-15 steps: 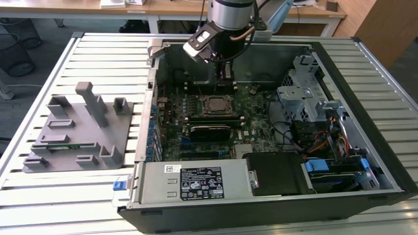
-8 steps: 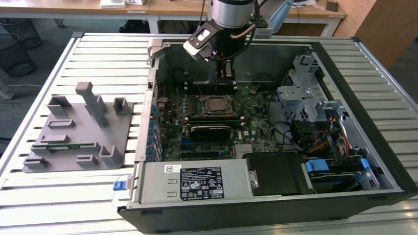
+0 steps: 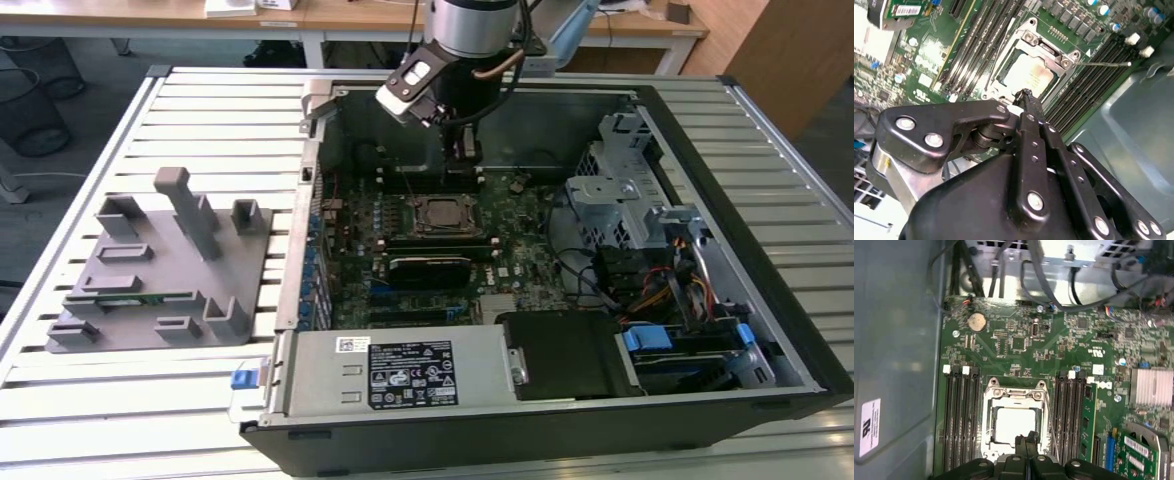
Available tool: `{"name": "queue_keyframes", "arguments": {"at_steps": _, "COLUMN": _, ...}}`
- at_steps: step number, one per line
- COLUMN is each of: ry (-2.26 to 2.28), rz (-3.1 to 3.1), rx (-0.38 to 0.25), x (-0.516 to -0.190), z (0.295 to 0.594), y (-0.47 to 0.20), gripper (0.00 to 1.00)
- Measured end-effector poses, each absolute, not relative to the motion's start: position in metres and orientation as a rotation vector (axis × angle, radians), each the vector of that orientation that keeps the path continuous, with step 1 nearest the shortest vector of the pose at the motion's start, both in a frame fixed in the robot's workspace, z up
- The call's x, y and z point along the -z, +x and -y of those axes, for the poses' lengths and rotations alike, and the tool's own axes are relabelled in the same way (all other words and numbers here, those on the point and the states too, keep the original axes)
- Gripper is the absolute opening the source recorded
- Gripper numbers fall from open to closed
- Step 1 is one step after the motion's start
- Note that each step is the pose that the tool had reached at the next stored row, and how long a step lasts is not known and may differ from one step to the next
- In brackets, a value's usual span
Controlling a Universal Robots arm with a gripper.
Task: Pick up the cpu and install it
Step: 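Install the first cpu locking lever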
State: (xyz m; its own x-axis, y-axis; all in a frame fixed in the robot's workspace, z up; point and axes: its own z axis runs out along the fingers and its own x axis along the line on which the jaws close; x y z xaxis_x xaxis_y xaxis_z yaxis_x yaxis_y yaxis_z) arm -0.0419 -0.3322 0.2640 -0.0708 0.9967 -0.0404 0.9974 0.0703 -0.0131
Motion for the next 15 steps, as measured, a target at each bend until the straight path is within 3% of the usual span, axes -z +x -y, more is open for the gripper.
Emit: {"name": "queue_keyframes", "arguments": {"at_steps": 15, "ry": 1.785, "rz": -2.553, "rx": 0.054, "x": -0.2619, "z": 0.3322, "y": -0.0419, "gripper": 0.11}}
